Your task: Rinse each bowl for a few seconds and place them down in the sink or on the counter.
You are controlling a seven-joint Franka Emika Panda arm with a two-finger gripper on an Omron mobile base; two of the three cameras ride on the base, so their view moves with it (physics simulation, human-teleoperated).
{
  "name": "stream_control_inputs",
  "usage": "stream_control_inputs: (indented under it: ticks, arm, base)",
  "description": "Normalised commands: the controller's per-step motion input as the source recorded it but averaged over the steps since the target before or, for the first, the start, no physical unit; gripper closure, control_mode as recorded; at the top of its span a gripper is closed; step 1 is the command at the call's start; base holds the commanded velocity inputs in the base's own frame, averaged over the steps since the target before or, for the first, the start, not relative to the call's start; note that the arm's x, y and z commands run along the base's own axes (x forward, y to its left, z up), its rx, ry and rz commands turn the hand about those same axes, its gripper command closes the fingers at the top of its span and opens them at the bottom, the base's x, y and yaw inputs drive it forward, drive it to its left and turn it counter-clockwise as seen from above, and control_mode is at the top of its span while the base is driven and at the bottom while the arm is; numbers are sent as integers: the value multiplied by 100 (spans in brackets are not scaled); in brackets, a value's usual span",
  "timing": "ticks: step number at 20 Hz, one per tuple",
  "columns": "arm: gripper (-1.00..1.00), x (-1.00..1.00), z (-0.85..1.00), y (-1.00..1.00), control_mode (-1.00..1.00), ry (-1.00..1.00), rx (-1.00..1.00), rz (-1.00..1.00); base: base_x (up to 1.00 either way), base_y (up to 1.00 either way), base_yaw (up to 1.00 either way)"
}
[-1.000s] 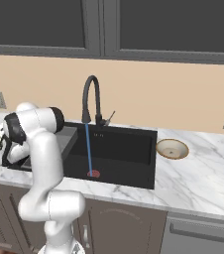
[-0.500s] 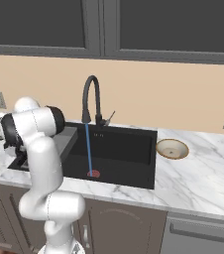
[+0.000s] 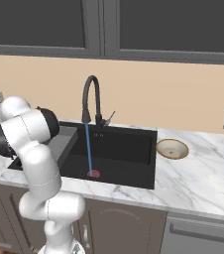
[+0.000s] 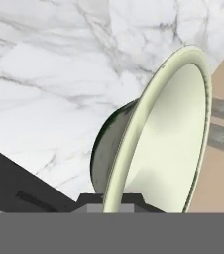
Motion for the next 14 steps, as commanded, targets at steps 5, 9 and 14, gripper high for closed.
stream_control_inputs:
  ticks: [5, 9, 14]
  arm:
    - [100, -8, 11, 1, -100, -9, -1, -45]
    - [100, -8, 4, 0, -100, -9, -3, -43]
    - [100, -13, 0, 0, -100, -9, -1, -40]
  base:
    - [0, 0, 0]
    - [0, 0, 0]
    - [0, 0, 0]
